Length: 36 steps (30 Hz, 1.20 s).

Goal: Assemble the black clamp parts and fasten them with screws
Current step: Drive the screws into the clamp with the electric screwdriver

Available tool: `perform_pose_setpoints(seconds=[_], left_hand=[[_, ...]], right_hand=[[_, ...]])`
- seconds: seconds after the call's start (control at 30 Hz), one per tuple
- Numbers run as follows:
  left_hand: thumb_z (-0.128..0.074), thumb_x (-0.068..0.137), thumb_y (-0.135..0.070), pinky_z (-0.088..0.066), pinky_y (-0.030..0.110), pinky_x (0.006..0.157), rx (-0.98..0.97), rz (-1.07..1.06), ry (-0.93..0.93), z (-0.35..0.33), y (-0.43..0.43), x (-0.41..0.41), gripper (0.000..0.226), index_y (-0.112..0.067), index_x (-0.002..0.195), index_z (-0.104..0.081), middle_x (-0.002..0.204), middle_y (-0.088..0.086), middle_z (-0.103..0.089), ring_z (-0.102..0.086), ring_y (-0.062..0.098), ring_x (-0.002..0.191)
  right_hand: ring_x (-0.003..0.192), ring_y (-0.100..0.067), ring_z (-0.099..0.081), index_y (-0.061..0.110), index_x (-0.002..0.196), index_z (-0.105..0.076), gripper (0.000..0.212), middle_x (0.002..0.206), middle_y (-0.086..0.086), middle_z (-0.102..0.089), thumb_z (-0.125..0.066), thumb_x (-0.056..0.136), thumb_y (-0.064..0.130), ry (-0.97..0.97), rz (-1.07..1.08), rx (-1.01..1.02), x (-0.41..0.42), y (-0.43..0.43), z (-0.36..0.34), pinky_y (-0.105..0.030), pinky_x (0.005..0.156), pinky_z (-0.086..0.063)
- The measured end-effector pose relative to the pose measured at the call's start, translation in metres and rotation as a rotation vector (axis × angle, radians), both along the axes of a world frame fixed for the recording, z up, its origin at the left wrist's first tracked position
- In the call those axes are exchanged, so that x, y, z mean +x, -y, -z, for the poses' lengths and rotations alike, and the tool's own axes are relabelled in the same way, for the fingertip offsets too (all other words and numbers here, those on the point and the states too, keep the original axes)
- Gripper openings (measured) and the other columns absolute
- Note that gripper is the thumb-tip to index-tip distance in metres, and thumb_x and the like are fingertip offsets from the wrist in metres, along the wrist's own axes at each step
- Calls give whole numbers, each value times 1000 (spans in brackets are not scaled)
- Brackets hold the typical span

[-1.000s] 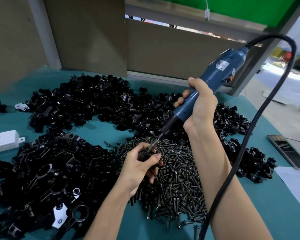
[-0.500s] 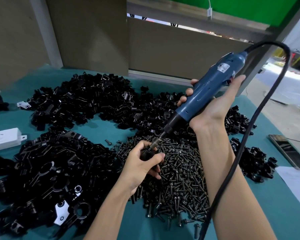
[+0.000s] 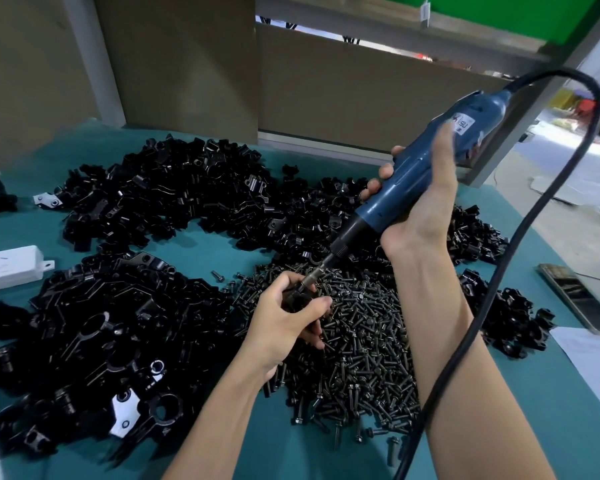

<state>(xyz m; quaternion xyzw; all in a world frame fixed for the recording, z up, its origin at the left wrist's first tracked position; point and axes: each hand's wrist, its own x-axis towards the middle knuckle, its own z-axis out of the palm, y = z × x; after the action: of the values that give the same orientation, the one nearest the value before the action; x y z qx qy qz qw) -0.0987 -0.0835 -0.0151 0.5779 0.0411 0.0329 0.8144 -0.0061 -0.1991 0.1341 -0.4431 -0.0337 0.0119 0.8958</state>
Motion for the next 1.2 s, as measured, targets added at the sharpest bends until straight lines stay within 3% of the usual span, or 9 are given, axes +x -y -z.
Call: perform_pose_setpoints(seconds=[0.07,0.17,0.4,0.57,0.73,0.83,1.0,1.2], left_hand=[[-75,87,-7,-54,32,49,31,-14,15,1,0,0,22,-9,96,-55,81,16,-64,-59,21,59],[-76,87,-9,-55,33,49,66,-26,28,2,2,-1,24,-8,98,-55,73,9,-61,-58,20,59],[-76,87,-9,-54,32,48,102,-53,33,4,3,0,21,-13,95,-57,68,2,-60,-59,18,57],[-77,87,-9,-53,32,47,117,-68,38,5,4,1,21,-14,93,-57,65,0,-59,-58,17,56],[-75,88,-7,-50,29,44,55,-14,7,4,7,-1,21,-9,98,-56,80,15,-64,-59,19,56],[-74,88,-6,-47,28,42,22,-1,21,4,10,-1,21,-11,96,-55,77,17,-63,-57,20,54],[-78,77,-22,-47,28,43,37,-41,60,2,5,-1,21,-23,87,-59,74,12,-65,-56,24,55],[-79,75,-26,-47,27,43,64,-54,57,4,3,0,25,-23,90,-60,71,8,-65,-57,23,55]], right_hand=[[52,-15,-50,11,96,-55,31,65,0,-53,-71,88,36,14,8,-66,0,0,-1,-28,57,-48],[50,-16,-51,12,90,-54,19,62,-1,-53,-72,86,14,51,27,-97,1,1,-2,-29,54,-48],[46,-14,-46,14,82,-51,17,57,1,-49,-61,87,2,45,36,-71,6,-1,3,-25,50,-45],[44,-13,-42,14,79,-49,17,55,1,-46,-57,87,2,6,55,-49,7,-1,4,-24,48,-42],[43,-13,-39,15,76,-51,16,54,2,-44,-56,87,4,26,30,-55,5,0,3,-24,47,-40],[43,-12,-37,16,77,-52,13,54,4,-43,-55,86,6,98,-47,-48,3,-1,-3,-23,46,-38],[42,-11,-39,17,79,-55,5,53,5,-42,-59,81,15,180,-173,-5,-1,-2,-10,-22,47,-37],[44,-10,-42,16,81,-58,19,55,5,-45,-62,92,32,191,-177,8,-2,1,-4,-23,49,-38]])
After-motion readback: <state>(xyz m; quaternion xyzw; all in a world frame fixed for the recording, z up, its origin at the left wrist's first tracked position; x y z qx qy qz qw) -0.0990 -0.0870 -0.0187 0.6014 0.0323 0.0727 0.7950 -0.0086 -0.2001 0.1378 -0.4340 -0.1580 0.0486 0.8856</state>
